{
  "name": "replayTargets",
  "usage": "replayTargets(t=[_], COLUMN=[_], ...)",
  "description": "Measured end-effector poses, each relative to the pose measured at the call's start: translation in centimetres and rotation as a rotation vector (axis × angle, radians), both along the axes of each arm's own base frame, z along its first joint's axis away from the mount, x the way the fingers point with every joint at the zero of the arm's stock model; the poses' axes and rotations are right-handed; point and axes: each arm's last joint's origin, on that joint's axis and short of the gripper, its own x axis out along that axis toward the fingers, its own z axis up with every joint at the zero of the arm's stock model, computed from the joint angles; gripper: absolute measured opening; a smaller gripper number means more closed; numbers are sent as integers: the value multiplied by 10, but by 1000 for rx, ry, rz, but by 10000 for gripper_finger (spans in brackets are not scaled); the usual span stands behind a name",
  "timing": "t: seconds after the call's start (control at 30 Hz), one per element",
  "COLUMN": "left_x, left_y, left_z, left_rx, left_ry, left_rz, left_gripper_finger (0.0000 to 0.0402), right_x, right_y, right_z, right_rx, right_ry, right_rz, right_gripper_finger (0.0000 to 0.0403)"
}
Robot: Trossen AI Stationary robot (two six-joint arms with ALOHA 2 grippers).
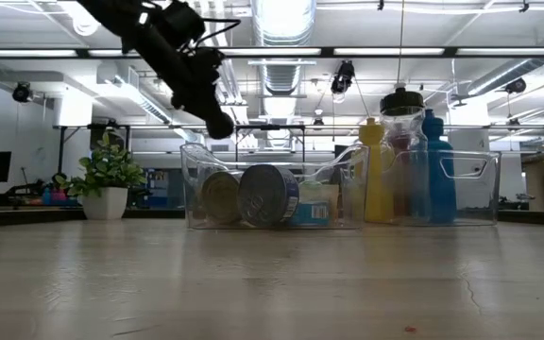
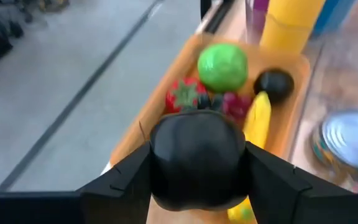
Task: Pick & Place Food Item
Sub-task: Put the plum into the orange bin
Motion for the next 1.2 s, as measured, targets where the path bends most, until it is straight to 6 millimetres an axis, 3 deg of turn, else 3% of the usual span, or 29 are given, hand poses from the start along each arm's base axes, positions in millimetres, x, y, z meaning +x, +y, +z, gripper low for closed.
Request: replayTargets(t=[0.33,0.5,0.93,1.2], left_x=[2,14,25,23], left_y=[10,23,61,65], left_z=[-19,-43,-71,-75], left_rx=[24,-10,-50,-56], left_ry=[-69,-17,55,63], left_rz=[35,50,138,149], left_gripper_finger=[208,208,213,228], right_x=[0,0,0,0], right_y=[0,0,0,0], right_z=[0,0,0,0], right_rx=[0,0,0,0], right_ry=[0,0,0,0], right_rz=[0,-1,0,0], right_gripper_finger=[93,95,70,75])
